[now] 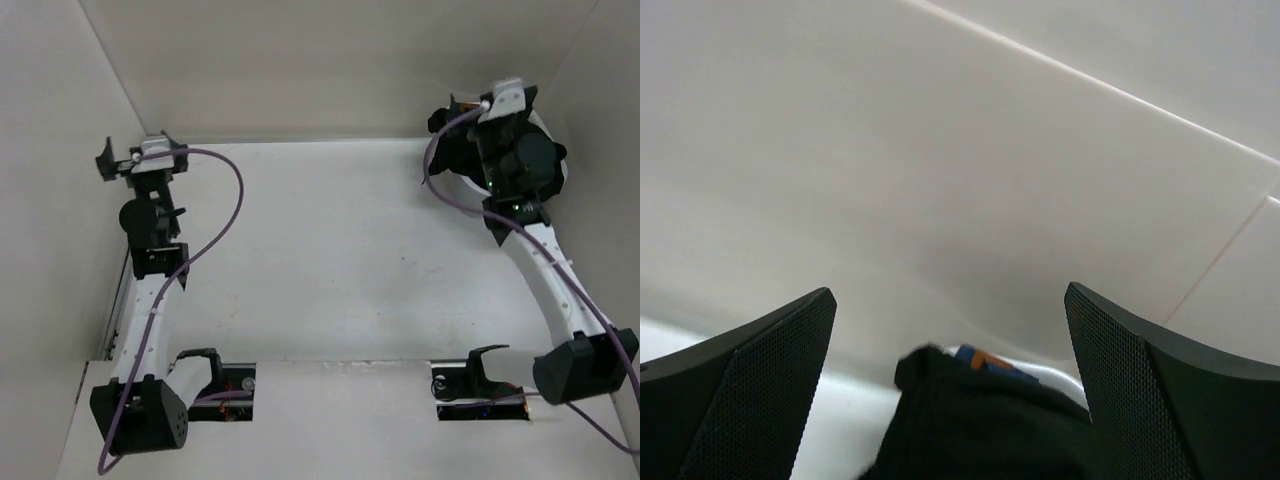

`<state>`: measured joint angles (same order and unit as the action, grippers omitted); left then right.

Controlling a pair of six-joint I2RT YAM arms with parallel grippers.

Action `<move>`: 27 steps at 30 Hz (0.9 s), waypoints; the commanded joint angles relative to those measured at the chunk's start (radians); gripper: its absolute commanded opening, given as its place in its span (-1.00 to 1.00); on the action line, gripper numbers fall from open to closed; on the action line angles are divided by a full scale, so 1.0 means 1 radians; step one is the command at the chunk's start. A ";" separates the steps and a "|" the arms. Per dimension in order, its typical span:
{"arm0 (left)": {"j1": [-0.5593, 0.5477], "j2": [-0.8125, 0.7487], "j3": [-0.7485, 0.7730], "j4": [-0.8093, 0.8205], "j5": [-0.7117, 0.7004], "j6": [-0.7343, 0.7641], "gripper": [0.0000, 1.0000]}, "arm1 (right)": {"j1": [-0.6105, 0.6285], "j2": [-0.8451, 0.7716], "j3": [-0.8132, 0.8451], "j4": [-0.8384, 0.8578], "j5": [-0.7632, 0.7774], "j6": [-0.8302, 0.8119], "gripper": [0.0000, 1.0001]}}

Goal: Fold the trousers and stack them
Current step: Grab the trousers from the pile

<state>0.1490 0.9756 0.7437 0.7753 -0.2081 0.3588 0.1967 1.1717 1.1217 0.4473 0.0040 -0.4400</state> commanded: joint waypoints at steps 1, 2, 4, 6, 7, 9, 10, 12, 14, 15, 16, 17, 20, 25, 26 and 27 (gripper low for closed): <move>-0.131 0.049 0.153 -0.466 0.038 -0.020 1.00 | -0.076 0.182 0.301 -0.332 0.111 0.263 1.00; -0.210 0.087 0.233 -0.664 0.074 -0.049 1.00 | -0.078 0.253 0.394 -0.449 0.111 0.291 1.00; -0.299 0.142 0.322 -0.881 0.145 -0.084 1.00 | -0.056 0.403 0.541 -0.599 0.175 0.291 1.00; -0.361 0.199 0.388 -1.046 0.223 -0.118 1.00 | -0.030 0.492 0.589 -0.614 0.276 0.270 1.00; -0.390 0.240 0.422 -1.130 0.275 -0.142 1.00 | -0.014 0.546 0.619 -0.621 0.340 0.256 1.00; -0.406 0.274 0.436 -1.177 0.311 -0.162 1.00 | 0.002 0.610 0.650 -0.622 0.393 0.250 1.00; -0.409 0.290 0.437 -1.185 0.328 -0.176 0.99 | 0.008 0.653 0.671 -0.630 0.405 0.245 1.00; -0.401 0.304 0.416 -1.164 0.325 -0.195 0.99 | 0.011 0.718 0.707 -0.660 0.418 0.241 1.00; -0.392 0.305 0.399 -1.142 0.319 -0.192 0.99 | 0.007 0.791 0.750 -0.708 0.470 0.280 1.00; -0.391 0.307 0.395 -1.140 0.316 -0.184 0.99 | 0.000 0.810 0.759 -0.719 0.490 0.294 1.00; -0.391 0.308 0.393 -1.140 0.312 -0.182 1.00 | -0.003 0.819 0.763 -0.725 0.498 0.299 1.00; -0.391 0.310 0.391 -1.140 0.309 -0.179 1.00 | -0.013 0.835 0.768 -0.731 0.513 0.311 1.00; -0.387 0.316 0.381 -1.140 0.308 -0.173 1.00 | -0.024 0.875 0.776 -0.751 0.571 0.326 1.00; -0.366 0.321 0.375 -1.137 0.308 -0.170 1.00 | -0.046 0.925 0.768 -0.794 0.711 0.330 0.93; -0.358 0.319 0.378 -1.137 0.308 -0.169 1.00 | -0.059 0.910 0.744 -0.785 0.753 0.336 0.73; -0.354 0.319 0.379 -1.137 0.308 -0.169 1.00 | -0.064 0.905 0.736 -0.782 0.760 0.337 0.67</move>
<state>-0.2260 1.3109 1.1263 -0.3775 0.0853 0.1970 0.1719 2.0876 1.8530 -0.3069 0.6003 -0.1349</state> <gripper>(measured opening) 0.997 0.891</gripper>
